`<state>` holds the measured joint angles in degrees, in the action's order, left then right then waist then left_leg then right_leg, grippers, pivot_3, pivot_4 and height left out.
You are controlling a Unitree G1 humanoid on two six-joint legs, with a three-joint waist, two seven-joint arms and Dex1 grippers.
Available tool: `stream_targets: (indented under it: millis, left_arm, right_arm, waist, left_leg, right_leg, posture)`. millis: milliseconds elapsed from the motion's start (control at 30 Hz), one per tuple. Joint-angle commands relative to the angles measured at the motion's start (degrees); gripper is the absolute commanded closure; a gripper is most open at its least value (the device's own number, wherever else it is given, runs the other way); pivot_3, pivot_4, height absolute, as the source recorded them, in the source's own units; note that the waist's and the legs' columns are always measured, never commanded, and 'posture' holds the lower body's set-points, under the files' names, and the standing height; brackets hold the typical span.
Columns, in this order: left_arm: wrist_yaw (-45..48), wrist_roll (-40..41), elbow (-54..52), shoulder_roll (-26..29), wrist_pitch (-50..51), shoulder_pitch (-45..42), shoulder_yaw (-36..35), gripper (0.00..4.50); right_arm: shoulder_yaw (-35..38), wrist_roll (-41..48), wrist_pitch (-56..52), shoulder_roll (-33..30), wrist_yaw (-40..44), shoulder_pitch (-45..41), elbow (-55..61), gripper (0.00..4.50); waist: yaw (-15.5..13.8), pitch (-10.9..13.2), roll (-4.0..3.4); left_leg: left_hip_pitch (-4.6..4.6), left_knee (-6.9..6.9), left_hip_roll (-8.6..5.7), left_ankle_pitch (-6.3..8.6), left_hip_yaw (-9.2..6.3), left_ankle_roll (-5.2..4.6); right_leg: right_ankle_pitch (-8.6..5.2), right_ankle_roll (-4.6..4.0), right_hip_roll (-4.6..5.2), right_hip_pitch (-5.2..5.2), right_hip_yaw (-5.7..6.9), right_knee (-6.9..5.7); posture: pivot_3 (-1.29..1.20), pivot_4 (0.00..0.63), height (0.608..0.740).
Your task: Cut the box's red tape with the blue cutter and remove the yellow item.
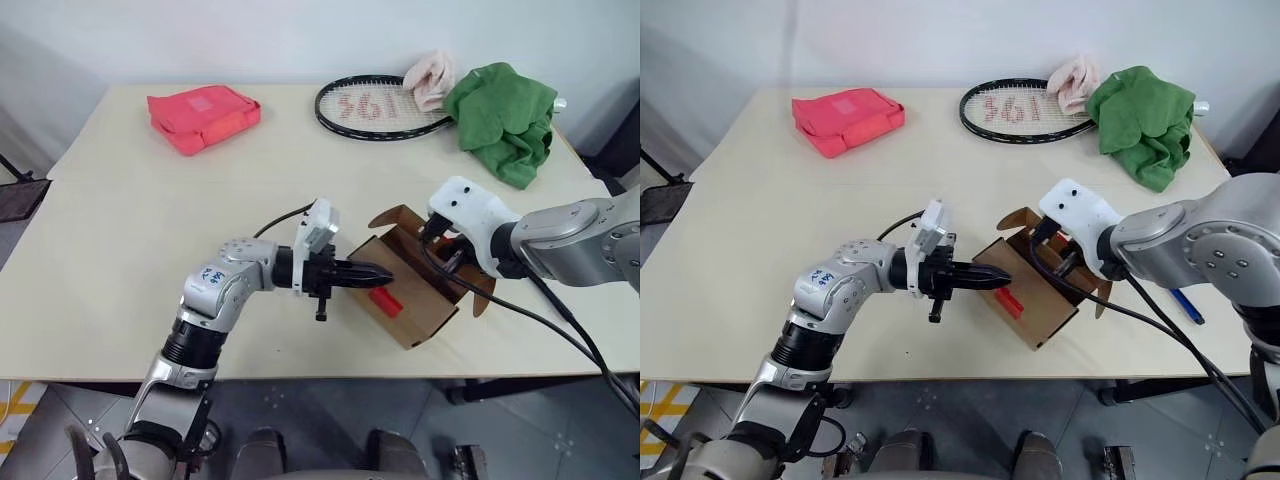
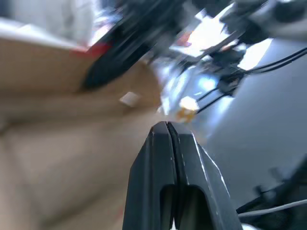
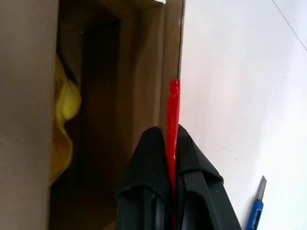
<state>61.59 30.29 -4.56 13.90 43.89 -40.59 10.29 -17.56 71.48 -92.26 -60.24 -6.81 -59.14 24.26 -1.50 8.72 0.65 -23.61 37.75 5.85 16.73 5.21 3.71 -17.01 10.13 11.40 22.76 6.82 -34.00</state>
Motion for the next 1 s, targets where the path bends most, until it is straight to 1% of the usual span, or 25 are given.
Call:
stream_targets:
  millis: [33, 133, 233, 400, 567, 767, 867, 1000]
  left_arm:
    - [-2.1, -0.4, -1.6, -1.3, 0.1, -1.0, 2.9, 4.5]
    - [-4.3, -3.5, 0.7, -2.5, -1.7, -0.9, 5.9, 4.5]
    - [-5.7, -6.5, 2.8, -2.4, -4.0, -0.9, 7.8, 4.5]
    - [-7.1, -8.5, 4.9, -2.3, -5.9, -1.1, 8.2, 4.5]
    - [-5.4, -8.6, 5.0, 0.6, -6.2, -0.9, 8.2, 4.5]
    - [-4.2, -8.1, 5.0, 3.6, -5.7, -0.5, 7.5, 4.5]
    - [-4.1, -7.8, 4.6, 4.5, -4.9, 0.1, 7.4, 4.5]
    - [-4.4, -7.3, 2.4, 6.5, -1.9, 2.2, 7.9, 4.5]
  right_arm:
    - [2.2, -0.2, -0.2, -0.4, -0.2, 0.5, 0.2, 4.45]
    - [3.2, 0.7, -0.2, -1.4, -0.5, 1.5, -0.1, 4.45]
    - [4.6, 2.0, -0.2, -3.0, -1.0, 2.8, -0.4, 4.45]
    - [9.0, 6.7, -0.2, -6.3, -3.0, 7.1, -0.8, 4.45]
    - [14.6, 10.8, -0.2, -10.9, -4.8, 13.2, -1.0, 4.45]
    - [19.0, 15.0, -0.2, -13.3, -6.8, 17.2, -1.0, 4.45]
    - [19.5, 17.1, 0.4, -14.0, -7.9, 17.7, -1.0, 4.45]
    - [17.3, 20.7, 1.8, -15.5, -9.3, 16.5, 0.5, 4.45]
  waist:
    - [0.0, 0.0, 0.0]
    - [-0.1, 0.0, 0.01]
    - [-0.1, 0.0, 0.01]
    - [-0.2, 0.0, 0.02]
    - [-0.3, 0.0, 0.02]
    - [-0.4, 0.0, 0.02]
    - [-0.7, 0.0, 0.02]
    - [-0.9, 0.0, 0.02]
  left_leg:
    - [0.0, 0.01, 0.0, 0.0, 0.0, 0.0]
    - [-0.01, 0.02, -0.01, 0.0, 0.0, 0.0]
    - [-0.02, 0.05, -0.01, 0.0, 0.01, 0.0]
    - [-0.03, 0.07, -0.01, 0.0, 0.02, 0.0]
    - [-0.02, 0.08, -0.01, 0.0, 0.02, 0.0]
    - [-0.02, 0.17, -0.01, 0.01, 0.01, -0.01]
    - [-0.02, 0.18, -0.01, 0.01, 0.02, -0.01]
    - [-0.01, 0.18, -0.01, 0.01, 0.02, -0.01]
  right_leg:
    - [0.0, 0.0, 0.0, 0.0, 0.0, 0.0]
    - [0.0, 0.0, 0.0, 0.0, 0.0, 0.01]
    - [0.0, 0.0, 0.0, 0.0, 0.0, 0.01]
    - [0.0, 0.0, 0.01, 0.0, -0.01, 0.02]
    - [0.0, 0.0, 0.01, 0.0, -0.02, 0.02]
    - [0.0, 0.0, 0.02, -0.04, -0.03, 0.0]
    - [0.0, 0.0, 0.02, -0.05, -0.04, -0.01]
    - [0.0, 0.0, 0.02, -0.05, -0.04, -0.01]
  posture:
    - [0.0, 0.15, 0.74]
    - [0.0, 0.15, 0.74]
    - [0.0, 0.15, 0.74]
    - [0.0, 0.15, 0.74]
    - [0.0, 0.15, 0.74]
    - [0.0, 0.15, 0.74]
    - [0.0, 0.15, 0.74]
    - [0.0, 0.15, 0.74]
